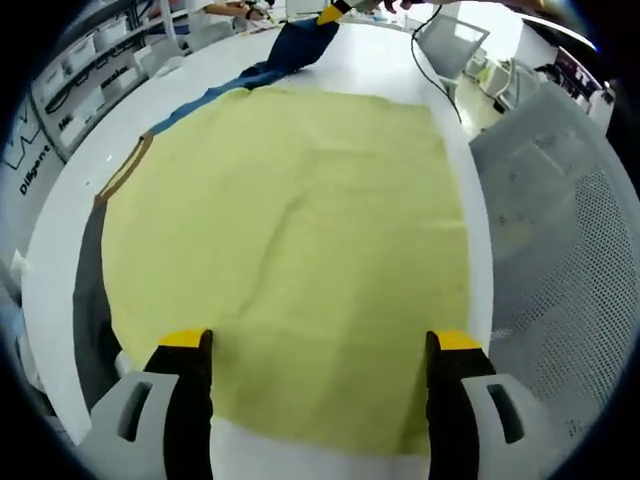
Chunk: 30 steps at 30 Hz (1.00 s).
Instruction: Fold the garment on the visible template until the final outline fits inside the template.
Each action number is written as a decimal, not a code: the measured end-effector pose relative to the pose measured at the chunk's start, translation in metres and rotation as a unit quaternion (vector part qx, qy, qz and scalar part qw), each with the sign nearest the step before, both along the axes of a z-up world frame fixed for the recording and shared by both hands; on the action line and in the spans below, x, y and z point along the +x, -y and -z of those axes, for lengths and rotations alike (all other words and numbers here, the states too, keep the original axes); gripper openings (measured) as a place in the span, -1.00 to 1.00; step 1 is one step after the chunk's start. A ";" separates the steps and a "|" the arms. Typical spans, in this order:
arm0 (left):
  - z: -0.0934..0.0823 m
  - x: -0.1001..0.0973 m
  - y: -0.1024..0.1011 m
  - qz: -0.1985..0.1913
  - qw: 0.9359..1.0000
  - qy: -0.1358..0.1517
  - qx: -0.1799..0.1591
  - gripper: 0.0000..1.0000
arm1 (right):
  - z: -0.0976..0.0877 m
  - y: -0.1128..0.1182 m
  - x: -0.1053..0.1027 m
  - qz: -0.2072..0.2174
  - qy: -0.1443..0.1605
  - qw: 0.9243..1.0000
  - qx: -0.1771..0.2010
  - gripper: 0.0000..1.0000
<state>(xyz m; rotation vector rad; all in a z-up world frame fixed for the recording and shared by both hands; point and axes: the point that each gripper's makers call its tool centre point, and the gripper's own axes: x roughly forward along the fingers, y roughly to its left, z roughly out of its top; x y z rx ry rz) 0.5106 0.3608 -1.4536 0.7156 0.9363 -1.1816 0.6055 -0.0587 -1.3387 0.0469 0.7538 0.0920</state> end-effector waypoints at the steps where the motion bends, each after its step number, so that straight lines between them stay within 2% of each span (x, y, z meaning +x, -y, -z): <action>1: 0.000 0.000 -0.001 0.001 1.000 0.000 0.001 0.73 | 0.000 0.005 -0.001 0.011 -0.001 1.000 0.010 -1.00; 4: 0.001 -0.002 -0.005 0.010 1.000 -0.001 0.006 0.75 | -0.002 0.023 -0.005 0.051 -0.002 0.998 0.037 -1.00; 14: 0.001 -0.005 -0.015 0.029 0.999 -0.005 0.016 0.76 | -0.009 0.069 -0.009 0.114 -0.003 0.992 0.061 -1.00; 22: 0.001 -0.004 -0.030 0.037 0.999 -0.005 0.021 0.75 | 0.011 0.099 -0.012 0.145 -0.032 0.988 0.046 -1.00; 26: 0.001 -0.005 -0.034 0.036 0.999 -0.006 0.024 0.75 | 0.003 0.110 -0.006 0.161 -0.037 0.985 0.055 -1.00; 30: 0.001 -0.004 -0.032 0.036 0.999 -0.007 0.029 0.76 | -0.009 0.111 0.000 0.170 -0.052 0.981 0.072 -1.00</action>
